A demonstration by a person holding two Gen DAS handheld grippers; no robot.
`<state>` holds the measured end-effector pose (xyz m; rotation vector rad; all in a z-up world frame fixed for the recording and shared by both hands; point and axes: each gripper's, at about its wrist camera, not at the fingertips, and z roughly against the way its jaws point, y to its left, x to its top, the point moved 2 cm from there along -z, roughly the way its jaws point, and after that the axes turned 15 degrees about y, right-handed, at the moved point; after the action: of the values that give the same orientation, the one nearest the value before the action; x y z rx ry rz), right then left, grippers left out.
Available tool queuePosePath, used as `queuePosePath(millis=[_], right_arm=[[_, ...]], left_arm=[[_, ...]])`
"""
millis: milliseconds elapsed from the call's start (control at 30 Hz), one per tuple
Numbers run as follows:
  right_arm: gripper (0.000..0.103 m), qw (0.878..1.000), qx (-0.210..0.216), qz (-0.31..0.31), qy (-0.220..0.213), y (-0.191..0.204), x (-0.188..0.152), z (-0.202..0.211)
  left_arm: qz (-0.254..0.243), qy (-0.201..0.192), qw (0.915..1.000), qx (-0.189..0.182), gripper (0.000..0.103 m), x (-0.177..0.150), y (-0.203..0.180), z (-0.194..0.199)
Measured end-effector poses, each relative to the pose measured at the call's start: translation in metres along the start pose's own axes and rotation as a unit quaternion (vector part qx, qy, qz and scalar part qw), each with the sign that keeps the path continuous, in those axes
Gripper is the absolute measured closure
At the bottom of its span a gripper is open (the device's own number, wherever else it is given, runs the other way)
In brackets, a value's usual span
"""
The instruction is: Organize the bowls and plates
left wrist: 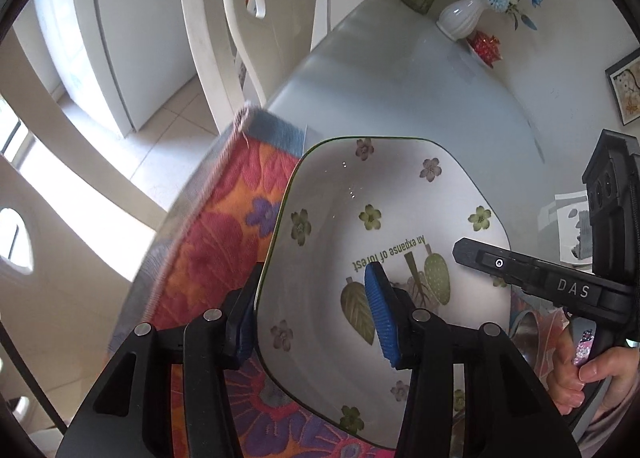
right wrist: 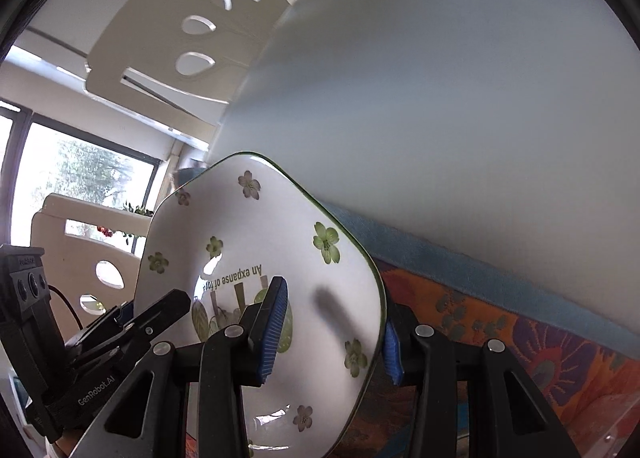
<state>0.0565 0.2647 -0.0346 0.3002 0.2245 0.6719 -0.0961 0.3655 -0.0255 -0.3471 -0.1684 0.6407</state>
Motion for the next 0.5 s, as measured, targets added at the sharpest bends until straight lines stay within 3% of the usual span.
queuePosePath(millis=[267, 500], right_arm=[[0.061, 1.000, 0.010, 0.005, -0.021, 0.015, -0.017, 0.029], [0.061, 0.999, 0.015, 0.001, -0.045, 0.024, -0.048, 0.062]], left_arm=[[0.001, -0.016, 0.9999, 0.003, 0.059, -0.006, -0.006, 0.035], [0.001, -0.017, 0.9999, -0.001, 0.058, -0.031, -0.018, 0.060]])
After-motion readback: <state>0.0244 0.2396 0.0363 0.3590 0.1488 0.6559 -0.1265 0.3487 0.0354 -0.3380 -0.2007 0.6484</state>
